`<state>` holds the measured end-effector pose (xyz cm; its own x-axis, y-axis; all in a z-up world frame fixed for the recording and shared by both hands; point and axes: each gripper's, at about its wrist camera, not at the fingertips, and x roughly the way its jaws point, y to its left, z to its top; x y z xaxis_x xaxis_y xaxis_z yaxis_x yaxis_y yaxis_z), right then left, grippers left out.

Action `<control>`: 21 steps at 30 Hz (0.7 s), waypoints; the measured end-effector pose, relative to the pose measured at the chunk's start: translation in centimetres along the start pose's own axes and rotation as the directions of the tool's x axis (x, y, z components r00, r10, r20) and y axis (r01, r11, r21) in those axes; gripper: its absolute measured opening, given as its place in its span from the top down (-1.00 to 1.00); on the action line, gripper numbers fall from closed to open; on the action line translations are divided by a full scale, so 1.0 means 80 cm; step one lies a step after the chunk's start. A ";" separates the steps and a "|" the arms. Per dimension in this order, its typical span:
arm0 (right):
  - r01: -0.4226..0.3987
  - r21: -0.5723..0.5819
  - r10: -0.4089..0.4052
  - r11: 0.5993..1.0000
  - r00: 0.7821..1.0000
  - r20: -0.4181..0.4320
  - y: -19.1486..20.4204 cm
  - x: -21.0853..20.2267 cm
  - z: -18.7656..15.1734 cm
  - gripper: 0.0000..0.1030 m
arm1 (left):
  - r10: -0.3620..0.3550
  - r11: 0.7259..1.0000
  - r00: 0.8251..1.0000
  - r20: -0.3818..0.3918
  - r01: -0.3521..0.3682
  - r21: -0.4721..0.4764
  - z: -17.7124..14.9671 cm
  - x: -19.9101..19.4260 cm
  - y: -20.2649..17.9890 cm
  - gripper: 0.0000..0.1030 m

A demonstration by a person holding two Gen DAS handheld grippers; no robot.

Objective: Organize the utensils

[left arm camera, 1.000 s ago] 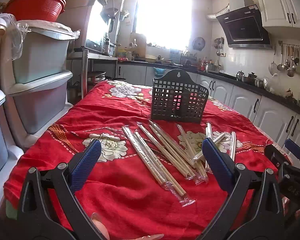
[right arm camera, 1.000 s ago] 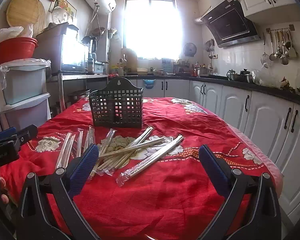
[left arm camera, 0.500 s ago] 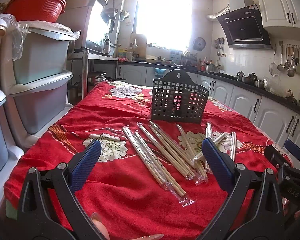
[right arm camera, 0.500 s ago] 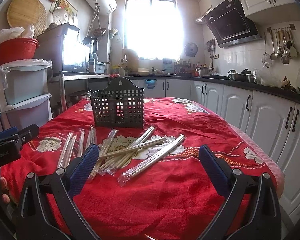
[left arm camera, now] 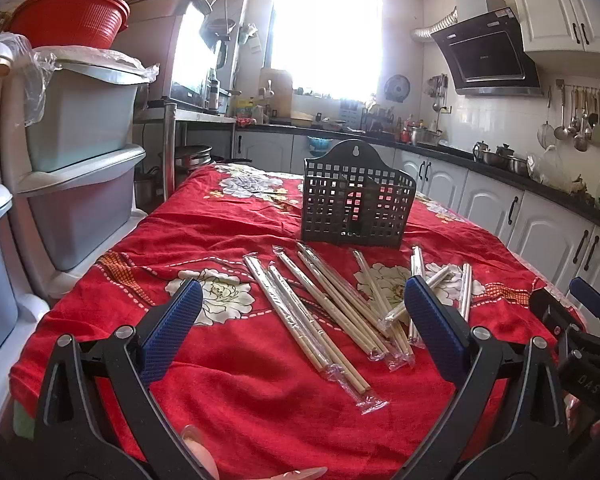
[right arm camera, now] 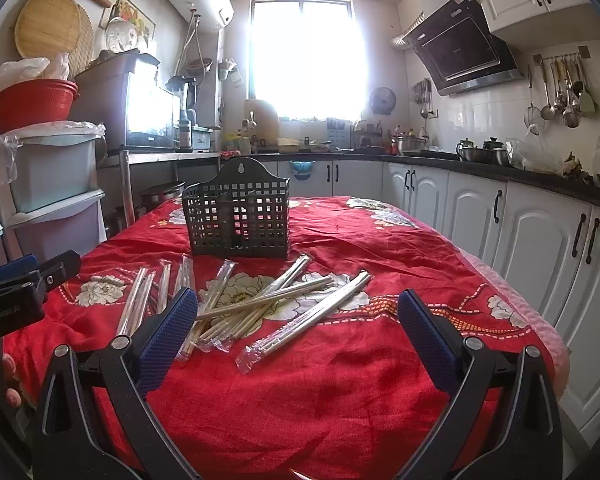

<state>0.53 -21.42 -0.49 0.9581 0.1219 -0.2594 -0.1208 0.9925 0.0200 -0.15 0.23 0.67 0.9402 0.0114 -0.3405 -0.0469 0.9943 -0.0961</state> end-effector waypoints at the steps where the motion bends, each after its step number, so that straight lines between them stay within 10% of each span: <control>1: 0.000 0.001 0.000 1.000 1.000 0.000 0.000 0.000 0.000 -0.88 | -0.001 1.000 1.000 0.001 0.001 0.000 -0.001 0.000 -0.001 -0.80; 21: -0.047 -0.045 0.045 0.998 0.998 -0.046 0.008 0.023 0.007 -0.88 | 0.029 0.999 0.999 -0.015 -0.029 -0.039 -0.001 0.012 0.014 -0.80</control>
<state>2.39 -20.56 -0.40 0.9387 0.1656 -0.3023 -0.1773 0.9841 -0.0112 0.70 1.31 0.20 0.9334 0.0383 -0.3568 -0.0874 0.9886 -0.1224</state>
